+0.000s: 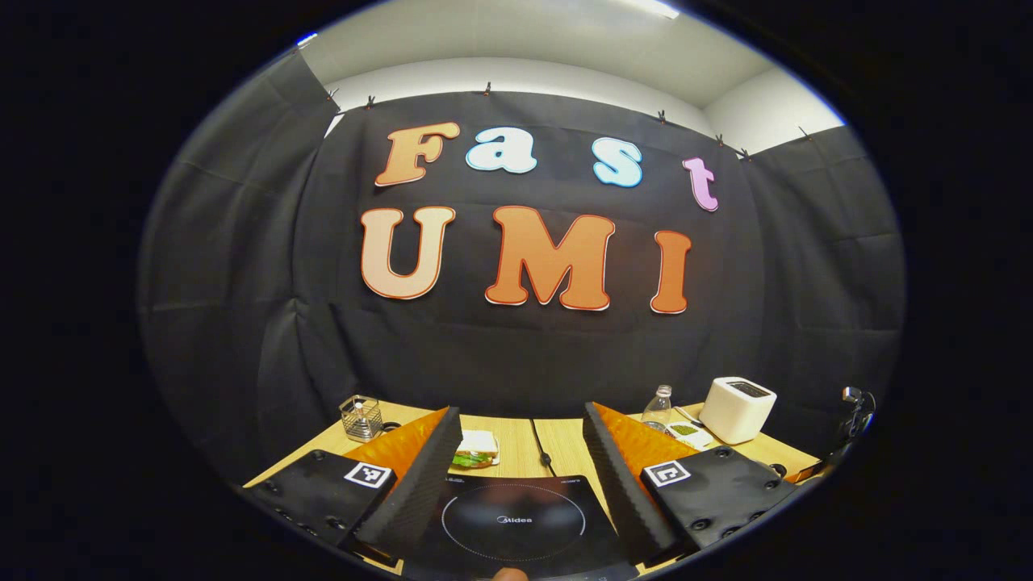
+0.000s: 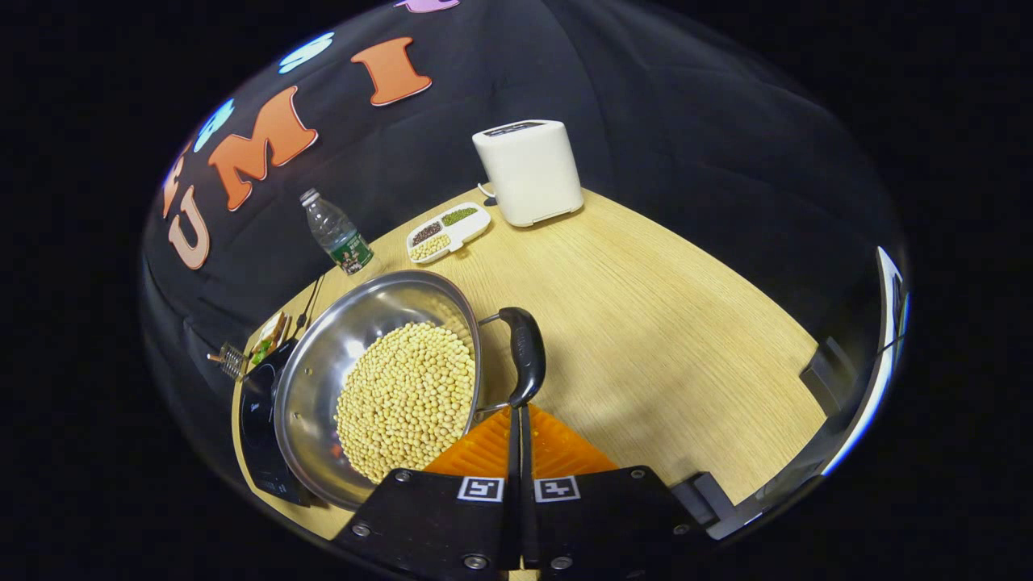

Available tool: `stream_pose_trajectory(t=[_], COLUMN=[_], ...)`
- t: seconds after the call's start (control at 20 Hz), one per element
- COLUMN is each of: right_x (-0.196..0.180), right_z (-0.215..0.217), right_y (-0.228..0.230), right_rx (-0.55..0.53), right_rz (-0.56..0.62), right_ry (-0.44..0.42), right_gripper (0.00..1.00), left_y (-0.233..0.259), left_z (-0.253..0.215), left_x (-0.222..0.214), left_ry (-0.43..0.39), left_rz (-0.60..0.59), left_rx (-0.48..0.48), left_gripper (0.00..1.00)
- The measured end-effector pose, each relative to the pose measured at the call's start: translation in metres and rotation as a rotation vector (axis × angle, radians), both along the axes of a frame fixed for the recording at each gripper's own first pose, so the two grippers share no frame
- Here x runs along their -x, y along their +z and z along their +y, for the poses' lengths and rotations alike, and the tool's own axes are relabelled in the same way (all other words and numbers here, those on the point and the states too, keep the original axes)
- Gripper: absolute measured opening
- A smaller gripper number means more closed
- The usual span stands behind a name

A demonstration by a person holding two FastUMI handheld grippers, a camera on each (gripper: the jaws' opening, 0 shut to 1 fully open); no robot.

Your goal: First push the handle of the pot to place it horizontally, then grasp the pot with both hands and set it on the induction cooktop.

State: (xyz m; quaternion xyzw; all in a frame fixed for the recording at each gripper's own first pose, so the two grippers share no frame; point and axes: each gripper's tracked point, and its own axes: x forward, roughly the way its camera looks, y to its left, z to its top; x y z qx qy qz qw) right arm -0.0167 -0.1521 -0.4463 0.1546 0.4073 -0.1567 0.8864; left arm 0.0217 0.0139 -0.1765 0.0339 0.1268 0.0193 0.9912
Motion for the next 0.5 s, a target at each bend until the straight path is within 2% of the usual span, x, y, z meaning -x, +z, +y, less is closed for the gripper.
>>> stream_pose_trajectory(t=[0.5], right_x=[-0.029], right_z=[-0.009], right_y=[-0.004], right_rx=[-0.014], right_rz=[-0.001], right_ry=[-0.016], right_gripper=[0.0], left_y=[-0.024], left_z=[0.002], left_x=[-0.001], left_ry=[-0.016], left_rz=[0.067], left_rx=[0.009], left_gripper=[0.99])
